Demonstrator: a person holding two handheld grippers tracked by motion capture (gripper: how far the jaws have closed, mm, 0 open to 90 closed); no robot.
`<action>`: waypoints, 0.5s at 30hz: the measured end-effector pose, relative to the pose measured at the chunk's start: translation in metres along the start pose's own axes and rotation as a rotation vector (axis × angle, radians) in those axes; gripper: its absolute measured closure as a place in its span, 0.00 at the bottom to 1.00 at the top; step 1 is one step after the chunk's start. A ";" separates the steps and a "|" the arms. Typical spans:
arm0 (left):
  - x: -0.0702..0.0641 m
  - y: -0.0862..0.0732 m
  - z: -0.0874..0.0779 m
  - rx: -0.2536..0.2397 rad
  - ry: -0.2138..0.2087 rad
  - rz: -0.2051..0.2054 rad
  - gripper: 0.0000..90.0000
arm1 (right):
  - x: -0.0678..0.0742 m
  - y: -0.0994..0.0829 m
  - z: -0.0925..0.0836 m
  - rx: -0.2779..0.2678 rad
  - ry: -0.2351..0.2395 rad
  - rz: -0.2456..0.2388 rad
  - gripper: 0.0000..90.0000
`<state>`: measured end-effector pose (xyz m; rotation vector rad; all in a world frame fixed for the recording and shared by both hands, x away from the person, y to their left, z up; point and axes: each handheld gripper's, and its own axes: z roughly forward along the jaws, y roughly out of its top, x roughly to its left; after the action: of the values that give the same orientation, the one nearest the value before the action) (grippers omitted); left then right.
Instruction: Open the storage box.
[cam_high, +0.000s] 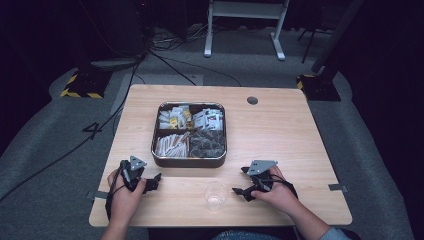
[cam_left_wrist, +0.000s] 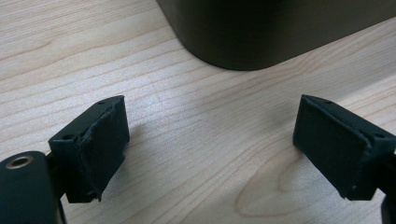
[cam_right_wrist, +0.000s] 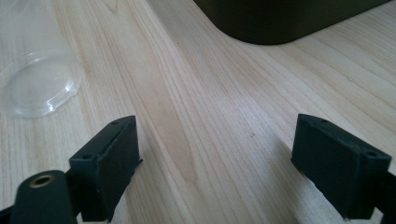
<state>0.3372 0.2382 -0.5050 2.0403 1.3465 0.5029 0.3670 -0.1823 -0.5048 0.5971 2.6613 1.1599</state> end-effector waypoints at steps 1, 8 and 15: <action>0.000 0.000 0.000 0.000 0.002 0.002 0.12 | 0.000 0.000 0.000 0.000 -0.003 0.002 0.17; -0.001 -0.001 -0.001 0.000 -0.002 0.016 0.13 | 0.001 0.001 0.002 0.001 -0.016 0.010 0.16; -0.002 -0.001 -0.002 0.000 -0.004 0.012 0.13 | 0.005 0.003 0.004 0.005 -0.066 0.052 0.14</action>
<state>0.3343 0.2370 -0.5048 2.0500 1.3322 0.5035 0.3645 -0.1758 -0.5050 0.6976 2.6085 1.1269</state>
